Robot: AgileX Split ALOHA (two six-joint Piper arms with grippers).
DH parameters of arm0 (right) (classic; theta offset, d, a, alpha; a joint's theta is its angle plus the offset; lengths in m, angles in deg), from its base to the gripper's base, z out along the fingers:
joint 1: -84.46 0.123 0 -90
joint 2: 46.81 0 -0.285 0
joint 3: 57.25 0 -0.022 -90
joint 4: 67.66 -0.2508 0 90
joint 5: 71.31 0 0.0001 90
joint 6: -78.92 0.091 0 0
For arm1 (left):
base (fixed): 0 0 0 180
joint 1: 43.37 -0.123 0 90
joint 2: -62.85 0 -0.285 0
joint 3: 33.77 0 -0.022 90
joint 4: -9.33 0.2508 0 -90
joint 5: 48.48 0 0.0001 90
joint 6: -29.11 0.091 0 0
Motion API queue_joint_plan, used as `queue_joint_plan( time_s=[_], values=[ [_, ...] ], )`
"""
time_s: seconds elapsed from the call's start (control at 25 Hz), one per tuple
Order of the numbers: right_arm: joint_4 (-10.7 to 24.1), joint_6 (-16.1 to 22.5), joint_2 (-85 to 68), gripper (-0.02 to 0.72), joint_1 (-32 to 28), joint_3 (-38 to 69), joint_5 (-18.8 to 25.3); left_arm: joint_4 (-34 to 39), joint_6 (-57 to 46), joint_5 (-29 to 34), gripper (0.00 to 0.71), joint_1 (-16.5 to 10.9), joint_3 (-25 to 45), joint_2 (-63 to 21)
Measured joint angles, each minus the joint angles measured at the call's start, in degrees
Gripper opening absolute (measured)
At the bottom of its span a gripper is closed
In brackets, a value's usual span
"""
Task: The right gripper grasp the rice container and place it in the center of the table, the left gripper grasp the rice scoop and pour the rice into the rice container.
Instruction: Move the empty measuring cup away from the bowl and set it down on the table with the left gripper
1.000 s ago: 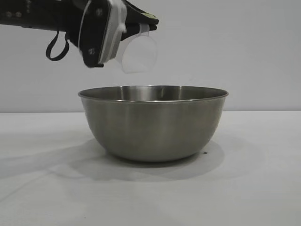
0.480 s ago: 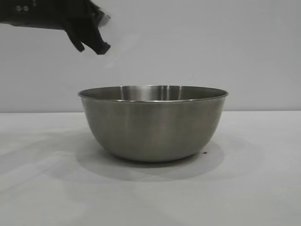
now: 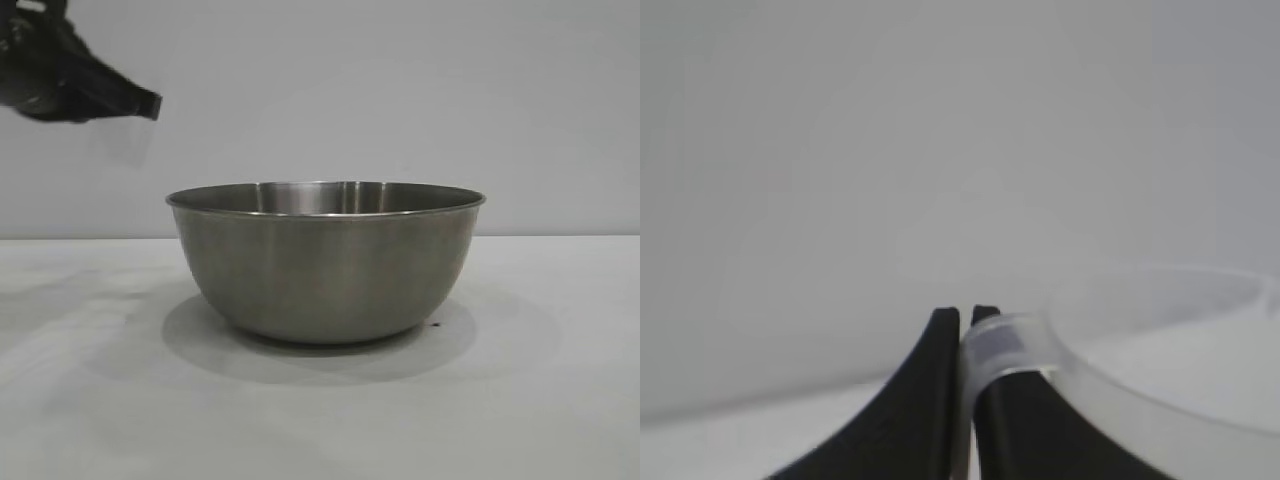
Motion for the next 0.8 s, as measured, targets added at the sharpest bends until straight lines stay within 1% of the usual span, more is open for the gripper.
queue_joint_plan(
  time_s=[0.16, 0.4, 0.52, 0.72, 0.8],
  values=[
    [0.0, 0.0, 0.0, 0.566, 0.0, 0.0, 0.0, 0.0, -5.8, 0.0, 0.0, 0.0, 4.6, 1.1],
    [0.0, 0.0, 0.0, 0.566, 0.0, 0.0, 0.0, 0.2, -7.9, 0.0, 0.0, 0.0, 5.8, 5.4],
    [0.0, 0.0, 0.0, 0.566, 0.0, 0.0, 0.0, 2.3, -9.7, 0.0, 0.0, -1.3, 5.8, 7.4],
    [0.0, 0.0, 0.0, 0.566, 0.0, 0.0, 0.0, 5.8, -13.0, 0.0, 0.0, -4.5, 5.8, 9.5],
    [0.0, 0.0, 0.0, 0.566, 0.0, 0.0, 0.0, 7.5, -13.5, 0.0, 0.0, -5.0, 5.8, 10.0]
  ],
)
